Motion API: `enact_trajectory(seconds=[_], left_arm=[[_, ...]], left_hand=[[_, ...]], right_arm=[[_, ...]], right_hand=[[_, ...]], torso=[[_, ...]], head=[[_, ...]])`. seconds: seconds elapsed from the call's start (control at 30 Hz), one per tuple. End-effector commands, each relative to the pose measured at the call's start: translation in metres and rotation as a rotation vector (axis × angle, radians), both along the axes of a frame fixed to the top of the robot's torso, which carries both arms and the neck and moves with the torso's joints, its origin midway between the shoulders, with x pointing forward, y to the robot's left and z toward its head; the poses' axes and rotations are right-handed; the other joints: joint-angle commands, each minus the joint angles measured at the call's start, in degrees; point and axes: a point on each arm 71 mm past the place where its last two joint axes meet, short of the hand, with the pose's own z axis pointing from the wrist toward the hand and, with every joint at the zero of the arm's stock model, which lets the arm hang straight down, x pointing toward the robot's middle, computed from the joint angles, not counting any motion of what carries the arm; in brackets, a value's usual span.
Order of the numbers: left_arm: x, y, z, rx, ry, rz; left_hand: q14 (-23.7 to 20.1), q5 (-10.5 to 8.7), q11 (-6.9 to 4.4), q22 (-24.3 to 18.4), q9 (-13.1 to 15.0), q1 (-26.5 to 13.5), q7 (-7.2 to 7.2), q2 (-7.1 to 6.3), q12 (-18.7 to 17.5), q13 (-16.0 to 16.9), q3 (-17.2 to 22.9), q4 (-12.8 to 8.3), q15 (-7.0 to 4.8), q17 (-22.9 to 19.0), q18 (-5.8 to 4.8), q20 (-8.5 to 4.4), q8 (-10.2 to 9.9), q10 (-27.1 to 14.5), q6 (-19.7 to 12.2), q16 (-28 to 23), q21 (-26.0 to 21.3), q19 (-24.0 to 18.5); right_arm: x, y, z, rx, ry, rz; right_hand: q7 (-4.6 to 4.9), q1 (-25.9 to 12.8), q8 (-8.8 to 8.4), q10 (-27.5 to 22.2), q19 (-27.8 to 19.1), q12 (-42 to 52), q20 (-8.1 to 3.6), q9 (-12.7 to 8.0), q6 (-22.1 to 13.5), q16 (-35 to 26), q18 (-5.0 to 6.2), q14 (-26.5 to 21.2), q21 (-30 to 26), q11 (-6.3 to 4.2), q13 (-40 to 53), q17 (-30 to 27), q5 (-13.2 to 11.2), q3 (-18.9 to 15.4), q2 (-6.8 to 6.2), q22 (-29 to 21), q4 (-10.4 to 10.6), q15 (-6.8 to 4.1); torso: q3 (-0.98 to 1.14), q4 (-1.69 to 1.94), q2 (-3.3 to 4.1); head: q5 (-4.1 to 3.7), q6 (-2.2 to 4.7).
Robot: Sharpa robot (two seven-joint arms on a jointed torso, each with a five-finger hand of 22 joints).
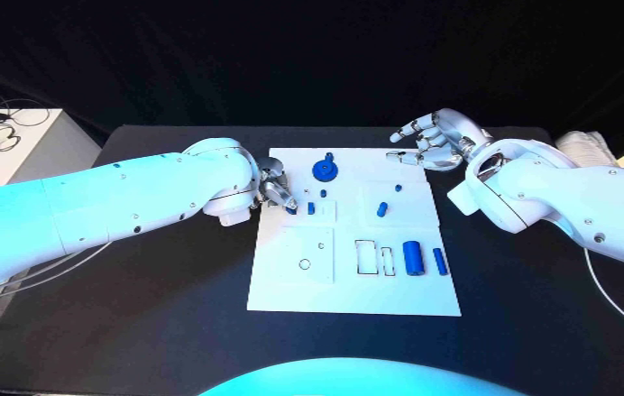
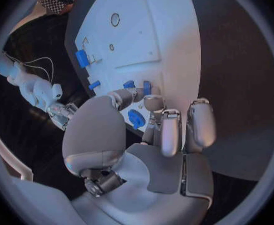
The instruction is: Assemble the parts on the task board
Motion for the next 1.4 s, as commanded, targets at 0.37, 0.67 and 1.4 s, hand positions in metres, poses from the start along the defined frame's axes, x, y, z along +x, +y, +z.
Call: enact_trajectory(seconds=[0.37,0.67,1.4], left_arm=[[-0.001,-0.009,-0.005,0.016,0.037,-0.042],[-0.001,-0.013,-0.01,0.025,0.06,-0.053],[0.0,-0.014,-0.012,0.051,0.062,-0.067]], left_hand=[[4.87,0.24,-0.23,0.01,7.09,-0.27,-2.51,0.67,-0.58,-0.42,5.06,-4.77,-0.33,10.65,-0.31,-0.02,0.42,0.37,2.84,0.31,0.28,0.42],[4.9,0.16,-0.25,0.06,7.17,-0.49,-2.56,0.84,-0.74,-0.68,5.03,-4.66,-0.34,10.74,-0.33,-0.02,0.5,0.4,2.93,0.36,0.3,0.45],[5.08,-0.28,-0.52,0.21,7.59,-1.46,-2.94,1.36,-0.51,-0.38,4.17,-4.4,-0.49,11.41,-0.37,0.03,0.93,1.11,3.64,0.71,0.33,0.52]], right_arm=[[-0.001,0.003,0.0,-0.007,-0.008,0.024],[-0.002,0.002,0.0,-0.007,-0.007,0.024],[-0.002,0.002,0.0,-0.007,-0.008,0.025]], right_hand=[[-0.04,-0.45,0.38,-0.39,2.32,-0.21,-0.15,-0.16,-0.06,-0.21,0.7,5.01,-0.41,0.0,2.11,11.49,0.5,0.0,-0.04,9.63,-0.01,-0.18],[-0.04,-0.45,0.38,-0.39,2.32,-0.21,-0.15,-0.16,-0.06,-0.21,0.7,5.01,-0.41,0.0,2.11,11.49,0.5,0.0,-0.04,9.63,-0.01,-0.18],[-0.04,-0.51,0.41,-0.41,2.3,-0.22,-0.16,-0.19,-0.07,-0.23,0.72,5.01,-0.48,0.0,2.08,11.48,0.53,0.03,-0.06,9.6,0.0,-0.18]], torso=[[-0.02,-0.07,0.09],[0.01,-0.06,0.1],[0.03,0.01,-0.03]], head=[[-0.1,-0.17],[-0.33,-0.42],[-0.46,-0.64]])
